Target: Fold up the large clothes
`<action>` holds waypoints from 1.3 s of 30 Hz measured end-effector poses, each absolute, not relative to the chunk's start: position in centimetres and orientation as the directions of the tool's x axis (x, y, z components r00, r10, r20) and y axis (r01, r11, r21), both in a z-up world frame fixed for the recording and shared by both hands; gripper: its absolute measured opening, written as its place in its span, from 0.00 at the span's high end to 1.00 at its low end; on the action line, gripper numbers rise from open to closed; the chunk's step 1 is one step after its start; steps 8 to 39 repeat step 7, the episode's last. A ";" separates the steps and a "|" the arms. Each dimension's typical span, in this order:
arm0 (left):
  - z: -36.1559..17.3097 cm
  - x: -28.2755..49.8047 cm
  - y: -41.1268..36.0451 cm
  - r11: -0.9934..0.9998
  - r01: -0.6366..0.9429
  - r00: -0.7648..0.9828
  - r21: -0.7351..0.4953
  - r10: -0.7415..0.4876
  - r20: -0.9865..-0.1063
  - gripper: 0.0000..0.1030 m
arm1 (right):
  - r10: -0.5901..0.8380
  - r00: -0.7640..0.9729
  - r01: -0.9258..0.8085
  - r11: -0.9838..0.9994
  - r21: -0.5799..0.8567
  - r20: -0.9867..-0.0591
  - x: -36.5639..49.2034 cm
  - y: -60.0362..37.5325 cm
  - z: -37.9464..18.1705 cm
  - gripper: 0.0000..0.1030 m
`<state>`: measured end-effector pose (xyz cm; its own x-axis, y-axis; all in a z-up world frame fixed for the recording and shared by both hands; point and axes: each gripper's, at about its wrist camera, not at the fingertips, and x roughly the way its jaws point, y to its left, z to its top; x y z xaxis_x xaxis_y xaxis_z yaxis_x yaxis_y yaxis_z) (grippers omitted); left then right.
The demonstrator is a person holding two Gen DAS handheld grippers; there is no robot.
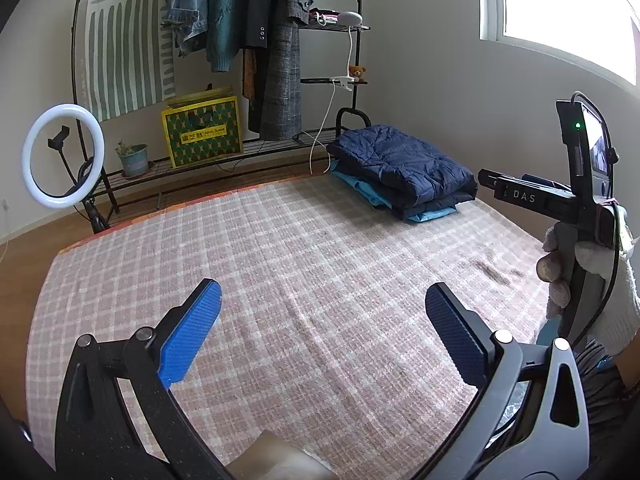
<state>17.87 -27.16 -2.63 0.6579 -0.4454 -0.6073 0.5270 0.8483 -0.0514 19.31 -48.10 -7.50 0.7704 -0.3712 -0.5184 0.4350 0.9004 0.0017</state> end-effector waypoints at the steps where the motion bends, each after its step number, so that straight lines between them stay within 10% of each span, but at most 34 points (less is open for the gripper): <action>1: -2.6 18.0 -27.3 0.851 0.523 0.663 -0.048 -0.442 -0.603 0.00 | -0.369 0.771 0.434 0.901 0.004 -0.520 19.3 -48.1 -7.5 0.16; 39: -2.6 17.8 -27.4 0.856 0.516 0.681 -0.040 -0.438 -0.587 0.00 | -0.367 0.770 0.433 0.902 0.005 -0.522 19.4 -48.1 -7.6 0.16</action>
